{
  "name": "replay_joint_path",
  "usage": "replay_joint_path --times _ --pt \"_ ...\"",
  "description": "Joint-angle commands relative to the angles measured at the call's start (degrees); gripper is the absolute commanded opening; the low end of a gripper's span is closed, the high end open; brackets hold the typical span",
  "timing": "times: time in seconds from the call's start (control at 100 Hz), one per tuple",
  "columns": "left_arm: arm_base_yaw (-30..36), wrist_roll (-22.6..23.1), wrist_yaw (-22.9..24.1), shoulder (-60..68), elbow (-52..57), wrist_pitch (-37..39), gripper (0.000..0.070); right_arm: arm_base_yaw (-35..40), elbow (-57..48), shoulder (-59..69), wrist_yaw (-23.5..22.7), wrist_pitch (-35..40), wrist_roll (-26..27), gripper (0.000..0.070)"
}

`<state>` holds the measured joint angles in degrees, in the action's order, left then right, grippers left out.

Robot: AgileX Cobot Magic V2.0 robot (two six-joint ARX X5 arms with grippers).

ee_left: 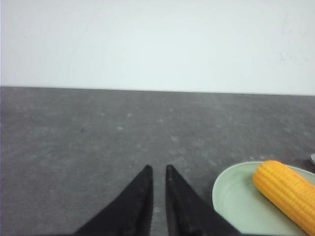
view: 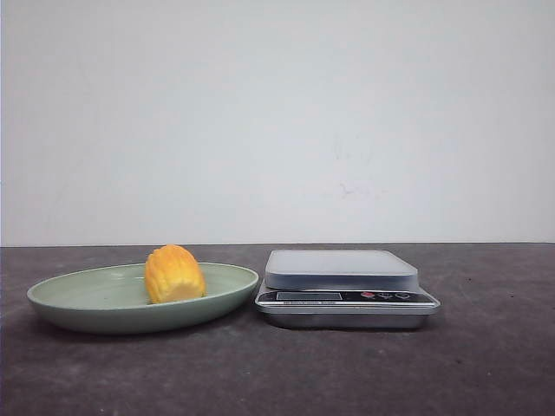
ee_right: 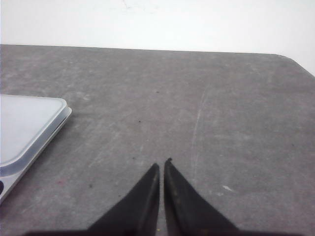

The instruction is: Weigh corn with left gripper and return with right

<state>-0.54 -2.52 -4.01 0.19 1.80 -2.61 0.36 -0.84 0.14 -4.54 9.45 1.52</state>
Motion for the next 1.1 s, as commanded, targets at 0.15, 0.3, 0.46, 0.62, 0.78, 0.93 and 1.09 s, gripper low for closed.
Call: replay_joint_path --times 0.15,0.3,0.46,0.62,0.78,0.93,1.09 --pt "-0.33 0.42 4.39 -0.02 -1.05 -7.65 0.0003 0.00 0.09 0.07 0.07 -0.46 -0.02 0.0011" --pt "-0.37 1.99 5.05 -0.02 -1.05 -8.46 0.0003 0.00 0.09 0.07 0.04 -0.46 -0.02 0.0011" --pt "-0.35 -2.29 4.37 0.00 -1.05 -8.20 0.0003 0.00 0.09 0.07 0.04 -0.46 -0.02 0.0011" --pt "-0.35 -3.10 4.39 0.00 -1.01 -8.17 0.0003 0.00 0.09 0.07 0.04 -0.44 -0.02 0.0011" --pt "-0.35 -3.10 4.39 0.00 -1.01 -8.17 0.0003 0.00 0.09 0.07 0.04 -0.44 -0.02 0.0011" --pt "-0.35 -3.10 4.39 0.00 -1.01 -8.17 0.0003 0.00 0.09 0.07 0.04 -0.44 -0.02 0.0011" --pt "-0.35 -3.10 4.39 0.00 -1.01 -8.17 0.0003 0.00 0.09 0.07 0.04 -0.44 -0.02 0.0011"
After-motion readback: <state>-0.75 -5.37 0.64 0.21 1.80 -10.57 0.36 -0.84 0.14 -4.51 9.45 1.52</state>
